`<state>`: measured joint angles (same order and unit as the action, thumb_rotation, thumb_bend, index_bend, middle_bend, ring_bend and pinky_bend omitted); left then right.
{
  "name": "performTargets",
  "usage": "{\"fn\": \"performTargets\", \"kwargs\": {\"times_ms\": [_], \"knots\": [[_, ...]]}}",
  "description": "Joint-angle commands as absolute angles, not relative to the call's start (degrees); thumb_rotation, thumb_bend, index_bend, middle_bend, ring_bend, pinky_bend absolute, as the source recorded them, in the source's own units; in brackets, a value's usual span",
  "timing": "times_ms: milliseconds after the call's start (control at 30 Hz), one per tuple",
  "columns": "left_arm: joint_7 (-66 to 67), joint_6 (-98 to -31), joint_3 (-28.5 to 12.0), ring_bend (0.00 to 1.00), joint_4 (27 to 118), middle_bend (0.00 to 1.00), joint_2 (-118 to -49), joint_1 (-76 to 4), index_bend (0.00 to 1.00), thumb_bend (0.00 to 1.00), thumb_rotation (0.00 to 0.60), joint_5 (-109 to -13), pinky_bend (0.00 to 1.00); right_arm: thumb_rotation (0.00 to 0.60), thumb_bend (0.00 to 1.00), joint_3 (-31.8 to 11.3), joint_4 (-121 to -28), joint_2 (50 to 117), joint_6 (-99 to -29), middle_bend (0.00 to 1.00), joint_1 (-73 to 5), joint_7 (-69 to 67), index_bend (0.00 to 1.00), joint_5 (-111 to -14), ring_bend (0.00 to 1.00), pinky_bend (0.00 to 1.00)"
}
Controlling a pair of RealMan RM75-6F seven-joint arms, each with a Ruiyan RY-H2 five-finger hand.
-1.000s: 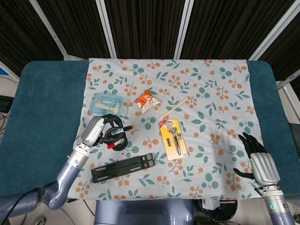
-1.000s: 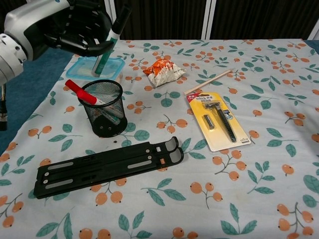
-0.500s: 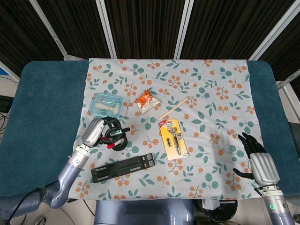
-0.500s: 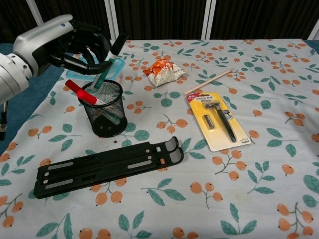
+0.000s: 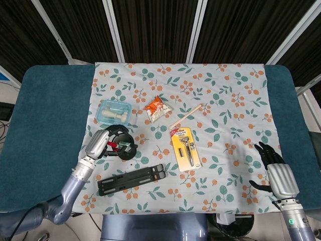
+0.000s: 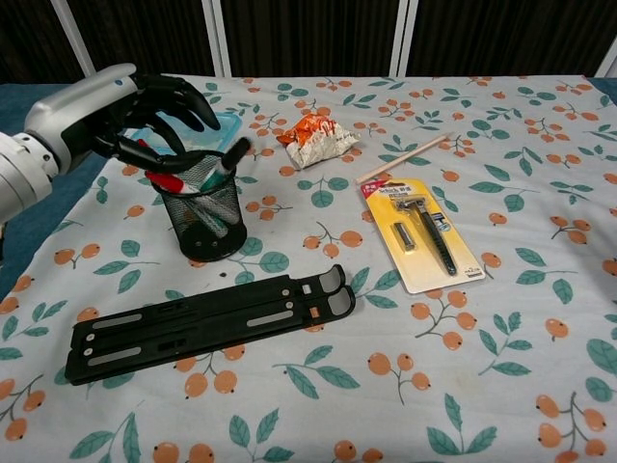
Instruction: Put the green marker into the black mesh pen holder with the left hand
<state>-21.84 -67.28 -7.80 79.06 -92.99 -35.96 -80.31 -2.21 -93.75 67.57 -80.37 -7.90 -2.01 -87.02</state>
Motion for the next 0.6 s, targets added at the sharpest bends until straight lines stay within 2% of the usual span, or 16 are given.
{"fn": "performTargets", "kwargs": {"times_ms": [33,367,600], "knots": [[-21.9,-67.1,-7.7,0.2,79.3,0.27,-92.5,-35.8,0.36,0.28,0.6,-80.5,0.33,0.6,0.17,-2.2,-93.8,67.6,-80.4,0.0,-7.9,-2.0,0.0,-87.1,0.0,0.18],[-23.7,-68.6,-8.3,0.18,82.0,0.23,-90.7,-35.0,0.32,0.28,0.6,-82.2,0.3,0.6,0.17,-2.1,-93.8,67.6,-80.4,0.0,-7.8,-1.8,0.0,-87.0,0.0,0.18],[-24.4,-73.0,-9.5,0.13,87.6,0.19,-85.6,-33.7,0.26,0.27,0.6,-85.5,0.25,0.6,0.17,-2.1,-93.8,67.5,-80.3,0.0,-7.9,-1.8,0.0,-87.1,0.0,0.18]]}}
